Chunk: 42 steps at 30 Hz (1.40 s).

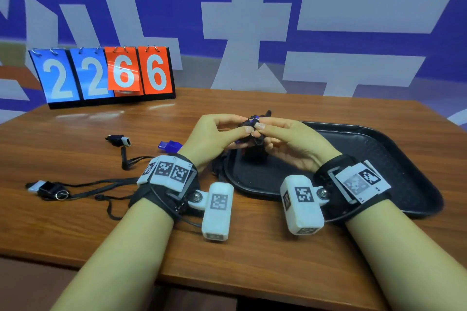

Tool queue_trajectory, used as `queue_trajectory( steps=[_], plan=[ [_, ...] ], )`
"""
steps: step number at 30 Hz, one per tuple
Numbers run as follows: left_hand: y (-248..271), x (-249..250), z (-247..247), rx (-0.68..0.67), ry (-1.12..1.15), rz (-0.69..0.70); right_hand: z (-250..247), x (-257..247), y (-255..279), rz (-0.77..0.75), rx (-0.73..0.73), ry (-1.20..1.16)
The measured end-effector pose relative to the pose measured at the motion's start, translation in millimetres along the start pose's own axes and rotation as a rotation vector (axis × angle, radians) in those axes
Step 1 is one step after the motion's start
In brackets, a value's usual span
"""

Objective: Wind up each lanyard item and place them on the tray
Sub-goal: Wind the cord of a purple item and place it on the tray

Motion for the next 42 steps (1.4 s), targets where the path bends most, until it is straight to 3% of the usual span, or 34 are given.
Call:
queue_trajectory(
  steps=[3, 8, 12, 23, 30, 35, 38, 42],
  plan=[
    [0, 0, -2, -0.003, 0.017, -0.014, -6, -2, 0, -0.036, 0.045, 0.055],
    [-1, 1, -3, -0.016, 0.036, -0.019, -3, -23, 3, -0.257, 0.047, 0.381],
    [0, -1, 0, -0.048, 0.024, -0.027, 0, -31, 3, -0.320, 0.040, 0.511],
    [-2, -1, -1, -0.015, 0.035, -0.008, -9, -31, 5, -0.321, 0.219, 0.519],
    [0, 6, -1, 0.055, -0.171, 0.112, -5, -35, 7, -0.313, 0.205, 0.708],
    [1, 7, 2, 0.045, -0.172, 0.117, 1, -34, 7, -0.321, 0.180, 0.633],
    [-1, 7, -2, 0.106, -0.254, 0.148, -3, -34, 9, -0.323, 0.253, 0.611],
    [-2, 8, -6, 0.143, -0.305, 0.170, -6, -24, 10, -0.228, 0.284, 0.501]
  ],
)
Point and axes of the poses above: each hand's wrist, its own y-axis away from the middle knuckle, its own z-axis out of the palm, x = y × z, the point moved 9 cm from there along -y, towards the middle knuckle, and after that the axes turned 14 degrees about -z, right-handed, at the moved point
